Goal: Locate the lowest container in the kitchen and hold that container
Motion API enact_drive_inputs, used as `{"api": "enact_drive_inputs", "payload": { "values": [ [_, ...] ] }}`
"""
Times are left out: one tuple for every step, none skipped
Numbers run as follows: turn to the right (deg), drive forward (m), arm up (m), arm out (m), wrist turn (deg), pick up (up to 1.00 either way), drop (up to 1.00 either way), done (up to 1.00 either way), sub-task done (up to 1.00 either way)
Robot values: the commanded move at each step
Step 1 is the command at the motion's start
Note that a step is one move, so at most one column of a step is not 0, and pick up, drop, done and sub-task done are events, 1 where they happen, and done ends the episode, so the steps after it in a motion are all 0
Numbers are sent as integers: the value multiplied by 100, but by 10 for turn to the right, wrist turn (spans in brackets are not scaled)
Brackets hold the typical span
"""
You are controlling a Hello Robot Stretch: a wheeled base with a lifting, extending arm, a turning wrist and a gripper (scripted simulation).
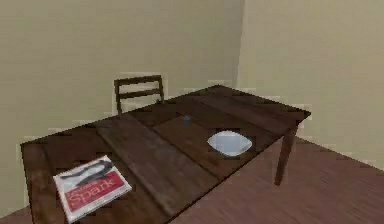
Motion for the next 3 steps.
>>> {"api": "enact_drive_inputs", "payload": {
  "values": [
    [-450, 0, 0, 0, 0, 0, 0, 0, 0],
    [-300, 0, 0, 0, 0, 0, 0, 0, 0],
    [450, 0, 0, 0, 0, 0, 0, 0, 0]
  ]
}}
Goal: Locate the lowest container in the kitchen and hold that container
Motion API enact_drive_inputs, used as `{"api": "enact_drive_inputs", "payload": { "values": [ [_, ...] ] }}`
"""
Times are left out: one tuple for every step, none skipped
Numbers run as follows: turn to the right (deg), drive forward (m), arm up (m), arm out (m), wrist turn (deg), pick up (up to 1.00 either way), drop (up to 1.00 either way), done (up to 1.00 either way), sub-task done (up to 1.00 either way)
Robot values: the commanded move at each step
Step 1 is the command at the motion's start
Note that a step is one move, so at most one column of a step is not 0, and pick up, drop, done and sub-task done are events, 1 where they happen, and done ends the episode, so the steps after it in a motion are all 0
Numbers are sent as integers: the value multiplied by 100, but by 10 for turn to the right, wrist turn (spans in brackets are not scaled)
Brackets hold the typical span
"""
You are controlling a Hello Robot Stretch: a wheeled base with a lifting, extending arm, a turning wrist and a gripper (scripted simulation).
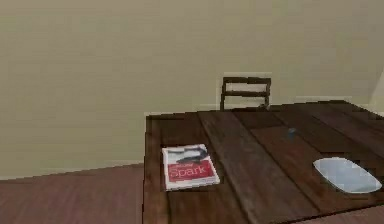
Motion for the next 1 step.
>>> {"api": "enact_drive_inputs", "payload": {
  "values": [
    [450, 0, 0, 0, 0, 0, 0, 0, 0]
  ]
}}
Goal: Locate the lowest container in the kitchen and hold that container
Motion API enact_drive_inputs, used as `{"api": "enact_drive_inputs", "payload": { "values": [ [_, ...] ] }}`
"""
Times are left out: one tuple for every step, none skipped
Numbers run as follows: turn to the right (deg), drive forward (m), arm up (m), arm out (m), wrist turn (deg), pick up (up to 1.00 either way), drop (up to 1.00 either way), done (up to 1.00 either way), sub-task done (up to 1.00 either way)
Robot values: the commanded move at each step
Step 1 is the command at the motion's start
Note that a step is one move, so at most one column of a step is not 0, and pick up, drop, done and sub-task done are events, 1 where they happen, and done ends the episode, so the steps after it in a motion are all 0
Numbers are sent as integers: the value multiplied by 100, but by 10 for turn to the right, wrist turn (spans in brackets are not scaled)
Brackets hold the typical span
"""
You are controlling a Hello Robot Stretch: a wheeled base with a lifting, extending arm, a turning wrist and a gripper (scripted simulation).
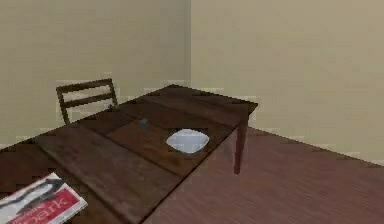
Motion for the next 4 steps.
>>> {"api": "enact_drive_inputs", "payload": {
  "values": [
    [210, 0, 0, 0, 0, 0, 0, 0, 0],
    [0, 95, 0, 0, 0, 0, 0, 0, 0],
    [-450, 0, 0, 0, 0, 0, 0, 0, 0],
    [-450, 0, 0, 0, 0, 0, 0, 0, 0]
  ]
}}
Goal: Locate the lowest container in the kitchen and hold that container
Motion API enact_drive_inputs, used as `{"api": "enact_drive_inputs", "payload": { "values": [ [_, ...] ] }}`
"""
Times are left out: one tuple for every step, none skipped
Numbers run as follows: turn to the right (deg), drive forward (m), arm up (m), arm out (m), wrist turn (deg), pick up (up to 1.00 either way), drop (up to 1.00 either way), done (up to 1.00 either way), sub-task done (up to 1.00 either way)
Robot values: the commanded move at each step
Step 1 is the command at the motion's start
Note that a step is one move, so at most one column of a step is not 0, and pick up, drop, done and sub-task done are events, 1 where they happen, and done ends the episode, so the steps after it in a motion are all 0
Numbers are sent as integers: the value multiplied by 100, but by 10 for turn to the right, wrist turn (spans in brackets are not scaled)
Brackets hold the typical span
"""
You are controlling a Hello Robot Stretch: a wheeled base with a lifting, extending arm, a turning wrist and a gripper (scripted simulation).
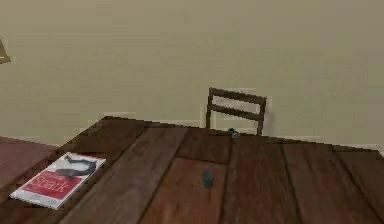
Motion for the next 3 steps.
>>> {"api": "enact_drive_inputs", "payload": {
  "values": [
    [-450, 0, 0, 0, 0, 0, 0, 0, 0],
    [-390, 0, 0, 0, 0, 0, 0, 0, 0],
    [0, 0, 50, 0, 0, 0, 0, 0, 0]
  ]
}}
